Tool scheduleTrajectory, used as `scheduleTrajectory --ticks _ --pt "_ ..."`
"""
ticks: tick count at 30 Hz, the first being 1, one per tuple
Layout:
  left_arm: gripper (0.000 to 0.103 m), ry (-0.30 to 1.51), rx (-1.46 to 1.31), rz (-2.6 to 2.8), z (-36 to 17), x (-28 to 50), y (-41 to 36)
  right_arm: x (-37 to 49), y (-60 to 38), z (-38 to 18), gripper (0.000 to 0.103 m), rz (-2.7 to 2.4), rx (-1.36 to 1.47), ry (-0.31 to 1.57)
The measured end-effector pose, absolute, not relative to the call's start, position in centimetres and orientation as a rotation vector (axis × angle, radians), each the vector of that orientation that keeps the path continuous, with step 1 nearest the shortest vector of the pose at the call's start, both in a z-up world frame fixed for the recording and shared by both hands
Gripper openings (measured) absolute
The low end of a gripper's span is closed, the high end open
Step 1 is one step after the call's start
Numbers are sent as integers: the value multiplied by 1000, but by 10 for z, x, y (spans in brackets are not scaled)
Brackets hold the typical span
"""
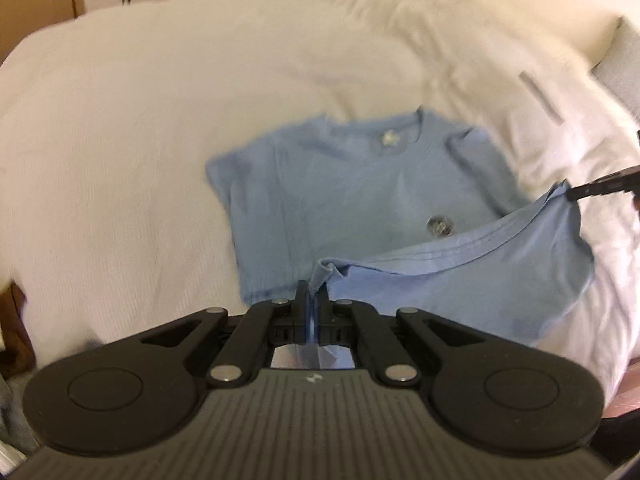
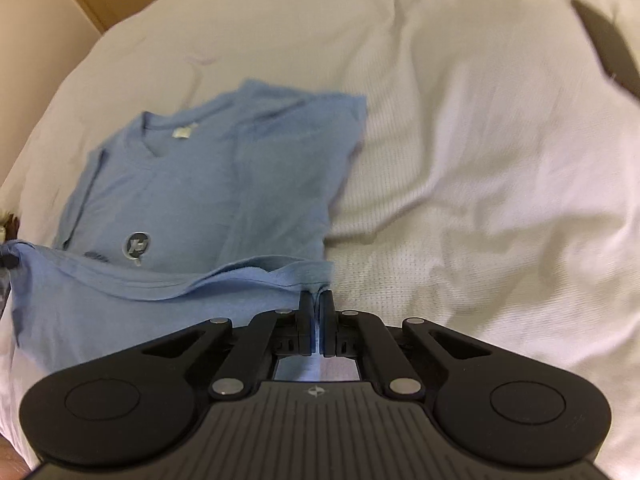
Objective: Fold clothes
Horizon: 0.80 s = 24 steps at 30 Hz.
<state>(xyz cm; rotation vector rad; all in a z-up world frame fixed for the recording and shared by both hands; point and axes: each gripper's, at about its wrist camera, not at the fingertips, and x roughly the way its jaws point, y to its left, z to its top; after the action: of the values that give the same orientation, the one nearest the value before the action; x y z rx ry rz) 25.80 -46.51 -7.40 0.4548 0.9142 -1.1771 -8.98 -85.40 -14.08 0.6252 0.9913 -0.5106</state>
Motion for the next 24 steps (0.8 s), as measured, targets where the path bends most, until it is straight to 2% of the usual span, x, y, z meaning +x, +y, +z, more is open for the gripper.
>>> scheduleTrajectory --ticks 4,8,15,24 --pt "0 879 414 -1174 -49 282 -464 -97 -847 -99 0 -539 565 930" --pt "0 898 396 -1185 -53 313 -492 -88 -863 -77 0 -566 555 867" --pt "0 965 399 -1174 -91 354 -543 -39 -906 -98 0 -541 481 899" --pt "0 970 388 -1169 -101 387 -571 -5 -950 -116 0 -558 468 909"
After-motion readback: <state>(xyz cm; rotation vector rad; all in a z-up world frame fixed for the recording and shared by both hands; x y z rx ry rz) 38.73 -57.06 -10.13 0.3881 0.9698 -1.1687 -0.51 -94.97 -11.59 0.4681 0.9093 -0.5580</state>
